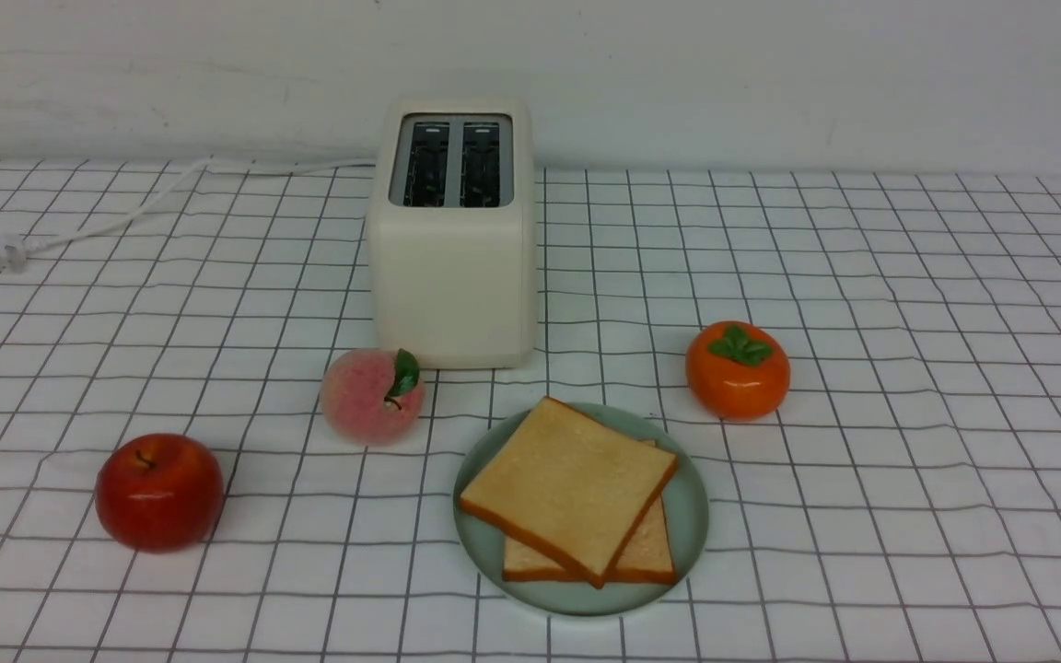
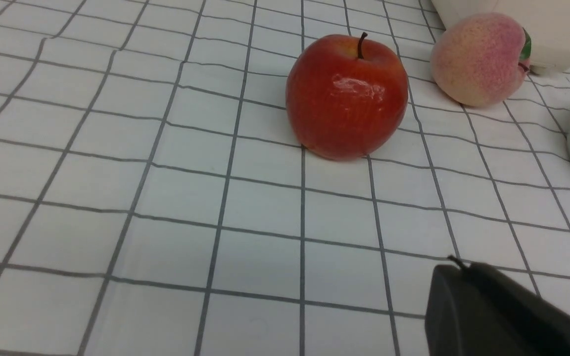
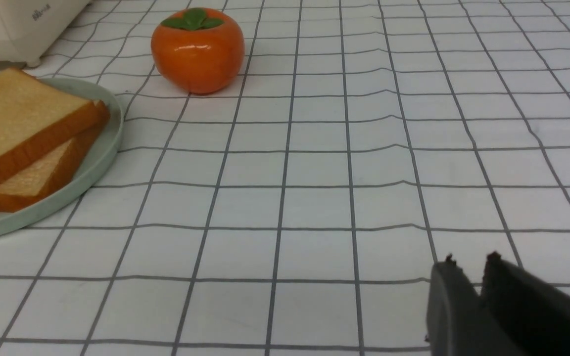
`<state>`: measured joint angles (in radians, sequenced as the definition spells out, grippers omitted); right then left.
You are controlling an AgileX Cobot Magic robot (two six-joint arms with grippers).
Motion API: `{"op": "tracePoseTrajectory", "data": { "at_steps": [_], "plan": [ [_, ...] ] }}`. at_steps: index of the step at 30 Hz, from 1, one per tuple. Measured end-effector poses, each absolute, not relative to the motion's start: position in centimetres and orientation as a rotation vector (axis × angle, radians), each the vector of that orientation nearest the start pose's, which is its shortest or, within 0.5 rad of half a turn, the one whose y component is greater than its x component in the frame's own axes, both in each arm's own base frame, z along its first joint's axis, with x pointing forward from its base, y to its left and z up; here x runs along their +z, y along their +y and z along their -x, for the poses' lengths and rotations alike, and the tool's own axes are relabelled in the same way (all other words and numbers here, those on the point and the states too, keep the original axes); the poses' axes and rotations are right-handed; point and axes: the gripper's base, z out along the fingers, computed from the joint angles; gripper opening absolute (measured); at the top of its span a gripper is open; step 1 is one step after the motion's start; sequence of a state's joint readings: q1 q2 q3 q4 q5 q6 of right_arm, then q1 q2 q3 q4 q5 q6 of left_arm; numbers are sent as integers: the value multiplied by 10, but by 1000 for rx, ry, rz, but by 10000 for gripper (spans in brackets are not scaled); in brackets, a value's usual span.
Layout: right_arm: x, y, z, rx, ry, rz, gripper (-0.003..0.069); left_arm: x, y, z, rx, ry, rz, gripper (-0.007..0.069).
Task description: Take toasted bread from bread machine on white checkered table place on plate.
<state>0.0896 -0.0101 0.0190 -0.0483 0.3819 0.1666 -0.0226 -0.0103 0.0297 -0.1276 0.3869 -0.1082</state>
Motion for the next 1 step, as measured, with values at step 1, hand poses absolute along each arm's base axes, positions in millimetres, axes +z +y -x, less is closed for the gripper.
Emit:
{"op": "tracePoseTrajectory", "data": {
  "at_steps": [1],
  "plan": [
    [173,3,-52,129,1875,-43,102,169,-6,-52,-217,1886,160,-11]
  ]
}}
